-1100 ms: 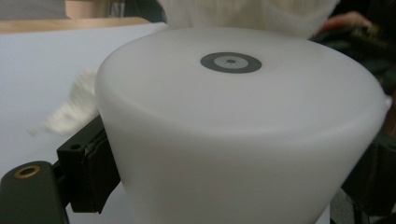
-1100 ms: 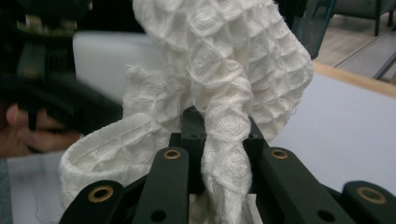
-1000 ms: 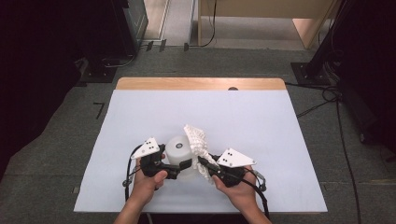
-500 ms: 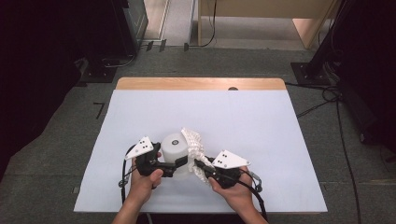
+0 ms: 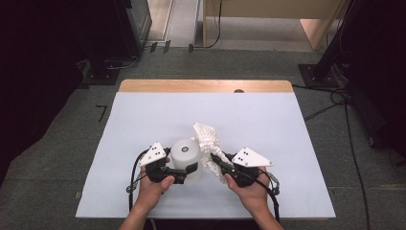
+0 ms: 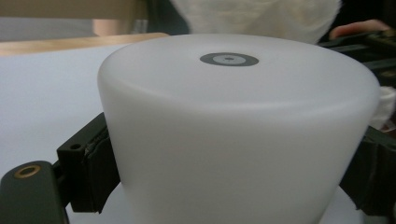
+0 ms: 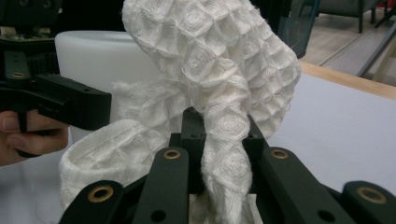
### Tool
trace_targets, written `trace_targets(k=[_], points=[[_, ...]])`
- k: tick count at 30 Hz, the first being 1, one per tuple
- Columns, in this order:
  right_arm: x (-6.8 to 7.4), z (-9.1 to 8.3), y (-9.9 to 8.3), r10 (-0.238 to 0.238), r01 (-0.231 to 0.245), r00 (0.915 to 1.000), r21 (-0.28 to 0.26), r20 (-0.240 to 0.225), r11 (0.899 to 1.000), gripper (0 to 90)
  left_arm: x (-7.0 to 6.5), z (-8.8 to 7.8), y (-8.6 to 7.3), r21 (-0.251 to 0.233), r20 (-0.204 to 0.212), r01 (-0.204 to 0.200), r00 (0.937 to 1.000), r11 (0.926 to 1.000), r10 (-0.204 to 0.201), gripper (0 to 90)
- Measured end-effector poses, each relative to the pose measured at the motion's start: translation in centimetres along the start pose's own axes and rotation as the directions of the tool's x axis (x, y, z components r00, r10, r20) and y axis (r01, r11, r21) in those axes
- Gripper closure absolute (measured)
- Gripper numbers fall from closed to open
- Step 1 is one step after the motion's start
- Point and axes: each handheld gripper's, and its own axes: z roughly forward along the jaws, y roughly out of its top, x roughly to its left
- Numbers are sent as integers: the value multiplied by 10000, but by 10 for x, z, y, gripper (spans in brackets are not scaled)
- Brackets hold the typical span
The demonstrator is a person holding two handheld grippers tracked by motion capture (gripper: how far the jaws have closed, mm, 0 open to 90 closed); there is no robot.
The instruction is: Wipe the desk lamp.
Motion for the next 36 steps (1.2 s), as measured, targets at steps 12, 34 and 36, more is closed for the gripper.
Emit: trace_targets(k=[12, 34, 36], points=[[-15, -13, -2, 309, -298, 9977, -180, 609, 9994, 783, 19, 13, -12, 130, -2859, -1092, 9521, 9939, 1083, 81], [-22, -17, -1, 345, -320, 9962, -328, 802, 9989, 783, 6, 5, -24, 185, -4052, -900, 9098, 9958, 897, 40], [-21, -17, 0, 351, -326, 9962, -322, 799, 9989, 783, -1, 9, -24, 263, -4519, -828, 8880, 9962, 857, 36]])
